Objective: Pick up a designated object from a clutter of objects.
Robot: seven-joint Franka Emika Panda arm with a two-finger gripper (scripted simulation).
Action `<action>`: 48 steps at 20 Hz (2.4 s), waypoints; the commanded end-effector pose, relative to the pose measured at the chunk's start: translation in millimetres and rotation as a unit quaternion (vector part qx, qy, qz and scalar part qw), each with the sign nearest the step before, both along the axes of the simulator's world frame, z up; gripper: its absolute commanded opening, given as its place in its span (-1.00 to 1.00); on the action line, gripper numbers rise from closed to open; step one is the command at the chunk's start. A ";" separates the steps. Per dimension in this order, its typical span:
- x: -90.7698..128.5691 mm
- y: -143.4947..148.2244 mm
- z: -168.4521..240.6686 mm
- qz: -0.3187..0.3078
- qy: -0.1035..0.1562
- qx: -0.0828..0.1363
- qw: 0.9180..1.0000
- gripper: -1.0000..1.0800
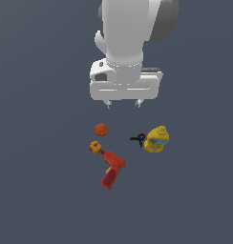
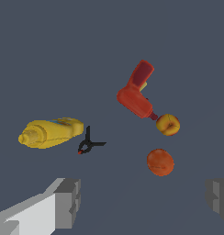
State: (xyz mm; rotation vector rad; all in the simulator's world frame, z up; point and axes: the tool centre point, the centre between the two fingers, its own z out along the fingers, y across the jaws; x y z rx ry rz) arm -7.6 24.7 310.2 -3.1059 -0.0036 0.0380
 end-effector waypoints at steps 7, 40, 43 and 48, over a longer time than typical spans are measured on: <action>4.6 -7.1 -3.2 -0.011 0.001 -0.001 1.000 1.00; 105.8 -28.5 -131.7 -0.068 0.021 0.030 0.997 1.00; 117.9 -33.1 -157.9 -0.079 0.024 0.035 0.996 1.00; 132.8 -40.4 -199.2 -0.095 0.029 0.042 0.994 1.00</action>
